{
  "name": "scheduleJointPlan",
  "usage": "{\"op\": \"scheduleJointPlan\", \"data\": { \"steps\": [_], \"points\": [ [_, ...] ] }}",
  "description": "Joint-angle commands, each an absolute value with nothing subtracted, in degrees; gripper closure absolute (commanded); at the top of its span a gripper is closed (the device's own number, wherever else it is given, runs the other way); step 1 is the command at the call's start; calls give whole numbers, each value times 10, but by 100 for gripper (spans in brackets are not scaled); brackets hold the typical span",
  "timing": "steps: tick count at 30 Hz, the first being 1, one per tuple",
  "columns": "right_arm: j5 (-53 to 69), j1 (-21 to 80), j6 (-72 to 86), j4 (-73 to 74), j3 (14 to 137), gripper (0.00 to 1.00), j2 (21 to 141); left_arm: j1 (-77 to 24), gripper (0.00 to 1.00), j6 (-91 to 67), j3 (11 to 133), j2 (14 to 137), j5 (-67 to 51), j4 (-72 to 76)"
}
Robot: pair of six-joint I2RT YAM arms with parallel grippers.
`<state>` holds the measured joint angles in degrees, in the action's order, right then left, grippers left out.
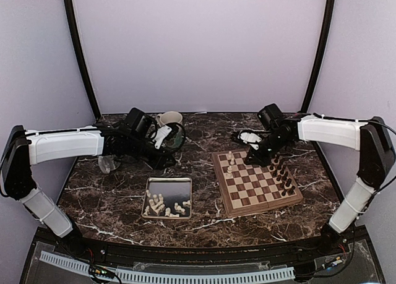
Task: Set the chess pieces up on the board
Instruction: Place the pawn at c2.
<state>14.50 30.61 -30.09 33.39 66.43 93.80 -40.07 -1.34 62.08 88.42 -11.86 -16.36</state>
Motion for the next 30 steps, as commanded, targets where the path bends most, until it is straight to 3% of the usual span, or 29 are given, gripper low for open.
{"op": "scheduleJointPlan", "data": {
  "steps": [1,12,30],
  "points": [
    [146,309,-282,323,708,98,980,-402,68,-18,617,867,-123,-165],
    [177,329,-280,338,743,98,1047,-402,68,-18,619,865,-118,-168],
    [115,350,-267,343,777,98,1112,-403,67,-18,621,867,-127,-171]
  ]
}}
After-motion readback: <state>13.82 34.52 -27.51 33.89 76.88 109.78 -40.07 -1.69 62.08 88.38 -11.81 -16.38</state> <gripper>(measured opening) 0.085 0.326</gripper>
